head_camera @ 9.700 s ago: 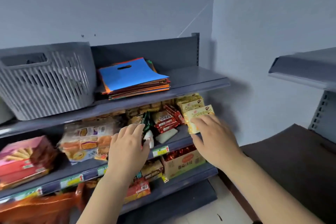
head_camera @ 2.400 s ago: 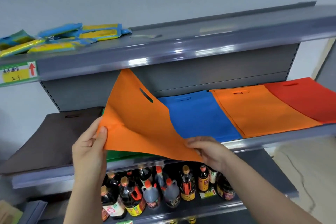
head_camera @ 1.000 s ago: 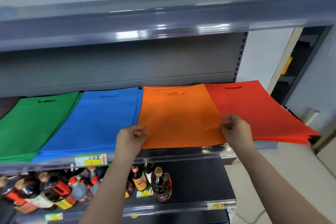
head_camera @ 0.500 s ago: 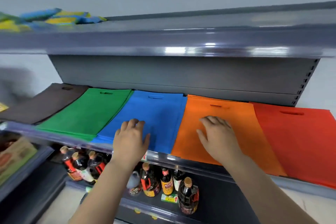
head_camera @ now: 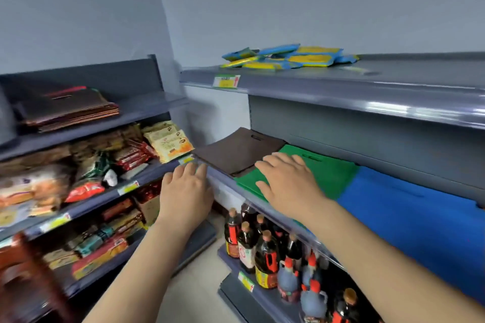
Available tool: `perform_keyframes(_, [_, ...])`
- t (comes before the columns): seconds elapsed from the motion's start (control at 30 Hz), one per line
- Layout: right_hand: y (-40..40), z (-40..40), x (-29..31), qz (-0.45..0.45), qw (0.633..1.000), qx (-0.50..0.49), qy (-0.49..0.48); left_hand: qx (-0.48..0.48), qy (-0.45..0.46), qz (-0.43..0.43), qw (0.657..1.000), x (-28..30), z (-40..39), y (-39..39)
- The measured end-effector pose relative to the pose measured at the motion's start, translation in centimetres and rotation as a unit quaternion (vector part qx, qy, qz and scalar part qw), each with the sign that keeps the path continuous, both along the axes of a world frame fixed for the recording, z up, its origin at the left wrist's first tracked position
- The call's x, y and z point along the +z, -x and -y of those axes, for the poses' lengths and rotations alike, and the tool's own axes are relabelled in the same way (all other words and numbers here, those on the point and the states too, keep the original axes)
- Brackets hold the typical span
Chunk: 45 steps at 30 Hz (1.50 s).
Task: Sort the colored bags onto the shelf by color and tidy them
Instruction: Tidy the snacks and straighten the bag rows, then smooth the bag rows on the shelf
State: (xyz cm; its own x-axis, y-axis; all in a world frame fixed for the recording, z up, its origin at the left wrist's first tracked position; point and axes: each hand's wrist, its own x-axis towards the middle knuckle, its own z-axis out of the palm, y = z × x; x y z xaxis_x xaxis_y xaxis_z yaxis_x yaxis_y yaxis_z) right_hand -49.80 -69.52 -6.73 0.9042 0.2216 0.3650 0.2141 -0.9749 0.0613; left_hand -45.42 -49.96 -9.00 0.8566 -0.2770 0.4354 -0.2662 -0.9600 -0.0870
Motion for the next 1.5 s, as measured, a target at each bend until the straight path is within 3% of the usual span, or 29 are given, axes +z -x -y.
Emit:
perform_keyframes(0.33, [-11.4, -17.2, 1.2, 0.001, 0.991, 0.132, 0.006, 0.129, -0.013, 0.051, 0.990, 1.8, -16.3, -6.1])
perform_keyframes(0.87, [-31.0, -34.2, 2.6, 0.006, 0.960, 0.280, -0.017, 0.282, 0.001, 0.045, 0.958, 3.5, -31.9, -19.5])
perform_keyframes(1.23, [-45.8, -43.0, 3.8, -0.007, 0.934, 0.349, -0.073, 0.328, 0.052, 0.074, 0.940, 4.1, -39.8, -29.1])
perform_keyframes(1.5, [-52.4, -49.1, 3.8, -0.016, 0.936, 0.346, -0.068, 0.297, 0.055, 0.109, 0.947, 3.2, -45.5, -35.1])
